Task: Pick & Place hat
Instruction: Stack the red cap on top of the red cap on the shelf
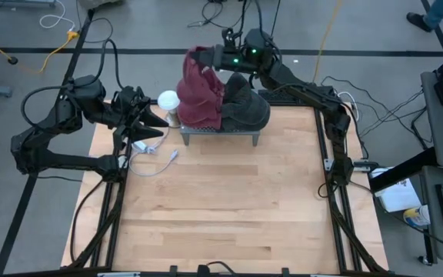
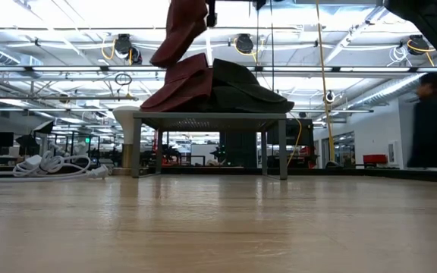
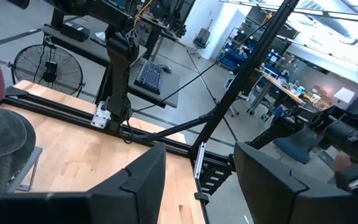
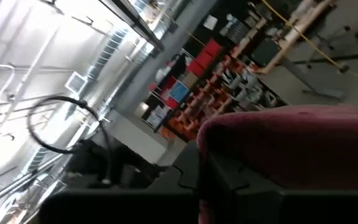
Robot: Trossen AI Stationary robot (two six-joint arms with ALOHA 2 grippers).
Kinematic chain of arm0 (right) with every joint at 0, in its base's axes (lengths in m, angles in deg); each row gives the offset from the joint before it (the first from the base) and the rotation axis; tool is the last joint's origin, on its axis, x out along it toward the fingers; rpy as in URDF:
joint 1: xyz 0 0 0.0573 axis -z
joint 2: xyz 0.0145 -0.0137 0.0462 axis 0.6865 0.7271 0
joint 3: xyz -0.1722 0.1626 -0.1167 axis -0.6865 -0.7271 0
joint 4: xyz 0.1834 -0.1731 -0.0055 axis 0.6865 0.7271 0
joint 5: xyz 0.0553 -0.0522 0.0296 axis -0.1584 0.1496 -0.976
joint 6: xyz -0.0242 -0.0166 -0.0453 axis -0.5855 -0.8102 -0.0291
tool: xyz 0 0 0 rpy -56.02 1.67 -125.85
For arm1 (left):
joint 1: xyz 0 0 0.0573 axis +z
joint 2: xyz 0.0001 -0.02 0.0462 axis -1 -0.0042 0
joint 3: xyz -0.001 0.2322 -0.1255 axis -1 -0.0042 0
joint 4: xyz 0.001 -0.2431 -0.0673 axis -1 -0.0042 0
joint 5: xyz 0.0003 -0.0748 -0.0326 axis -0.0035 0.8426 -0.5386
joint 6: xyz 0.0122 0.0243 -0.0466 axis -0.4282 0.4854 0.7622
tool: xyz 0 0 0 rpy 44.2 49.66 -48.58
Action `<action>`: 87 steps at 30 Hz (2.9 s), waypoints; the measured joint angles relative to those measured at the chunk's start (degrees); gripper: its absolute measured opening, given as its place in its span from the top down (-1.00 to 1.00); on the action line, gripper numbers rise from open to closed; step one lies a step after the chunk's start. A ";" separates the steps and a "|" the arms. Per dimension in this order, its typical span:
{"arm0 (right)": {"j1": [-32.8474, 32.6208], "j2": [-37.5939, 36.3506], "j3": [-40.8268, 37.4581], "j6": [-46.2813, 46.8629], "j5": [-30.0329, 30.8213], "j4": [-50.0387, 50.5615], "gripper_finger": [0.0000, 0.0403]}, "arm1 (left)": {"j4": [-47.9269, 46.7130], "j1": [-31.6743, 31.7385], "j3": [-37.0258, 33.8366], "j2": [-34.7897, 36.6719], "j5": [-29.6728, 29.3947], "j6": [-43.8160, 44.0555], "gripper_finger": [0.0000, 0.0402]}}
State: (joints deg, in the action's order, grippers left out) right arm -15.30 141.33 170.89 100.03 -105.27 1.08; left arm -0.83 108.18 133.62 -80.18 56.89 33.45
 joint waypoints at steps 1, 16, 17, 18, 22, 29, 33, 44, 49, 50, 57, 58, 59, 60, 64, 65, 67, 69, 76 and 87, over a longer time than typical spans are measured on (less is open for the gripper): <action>0.02 0.00 -0.65 -0.05 0.01 -0.03 1.00 | 0.01 0.00 0.00 0.00 0.00 0.00 0.05; 0.75 0.19 -5.81 -6.10 -7.41 -3.90 1.00 | 0.01 0.00 0.00 -0.02 -0.02 -0.33 0.07; 0.76 0.00 -5.70 -6.29 -7.37 -4.11 1.00 | 0.02 0.00 0.00 -0.02 -0.02 -0.37 0.07; 0.74 -0.08 -5.62 -6.47 -7.39 -4.39 1.00 | 0.01 0.00 0.00 -0.02 -0.02 -0.41 0.07; 0.76 0.13 -5.88 -7.54 -6.69 -2.91 1.00 | 0.02 0.00 0.00 -0.02 -0.02 -0.35 0.07; 0.98 0.13 -9.98 -1.79 -3.43 -0.75 1.00 | 0.02 0.00 0.00 -0.04 0.11 -0.28 0.07; 1.03 0.13 -12.04 -0.72 -3.52 0.70 1.00 | 0.02 0.00 0.00 -0.04 0.96 -0.15 0.07; 1.61 0.11 -12.94 -2.57 -0.35 8.31 1.00 | -1.77 0.00 0.00 -0.04 1.46 0.11 0.07; 2.08 0.10 -12.97 -3.66 0.68 12.06 1.00 | -3.11 -0.01 0.00 -0.04 1.48 0.02 0.07; 2.19 0.09 -12.97 -3.57 0.74 12.86 1.00 | -3.13 -0.02 0.00 -0.04 1.47 -0.02 0.07; 2.43 0.05 -12.97 -6.67 4.09 20.14 1.00 | -3.14 -0.02 0.00 -0.04 1.48 -0.22 0.07; 2.43 -0.12 -12.97 -7.48 4.75 21.20 1.00 | -3.13 -0.02 0.00 -0.04 1.46 -0.22 0.07; 2.43 -0.24 -12.99 -8.26 5.07 21.81 1.00 | -3.14 -0.02 0.00 -0.04 1.46 -0.23 0.07; 2.41 -0.33 -12.99 -9.06 5.22 21.70 1.00 | -3.15 -0.02 0.00 -0.04 1.46 -0.34 0.07; 2.32 -0.52 -12.99 -11.41 6.45 21.54 1.00 | -3.15 -0.02 0.00 -0.04 1.46 -0.79 0.07; 2.32 -0.52 -12.99 -12.10 6.47 21.53 1.00 | -3.15 -0.02 0.00 -0.04 1.46 -0.79 0.07; 2.27 -0.66 -12.99 -13.65 6.47 21.59 1.00 | -3.15 -0.02 0.00 -0.04 1.46 -0.79 0.07; 2.12 -1.15 -12.99 -16.45 6.73 21.75 1.00 | -3.15 -0.02 0.00 -0.04 1.46 -0.79 0.07; 0.74 -3.58 -12.95 -30.42 13.70 24.69 1.00 | -3.15 -0.02 0.00 -0.04 1.44 -0.77 0.07; 0.31 -4.72 -12.92 -46.21 15.94 31.35 1.00 | -3.15 -0.02 0.00 -0.04 1.44 -0.67 0.07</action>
State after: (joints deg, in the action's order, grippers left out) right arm -15.00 136.61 157.96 53.81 -89.33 32.43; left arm -3.97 108.15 133.62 -80.22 58.33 32.78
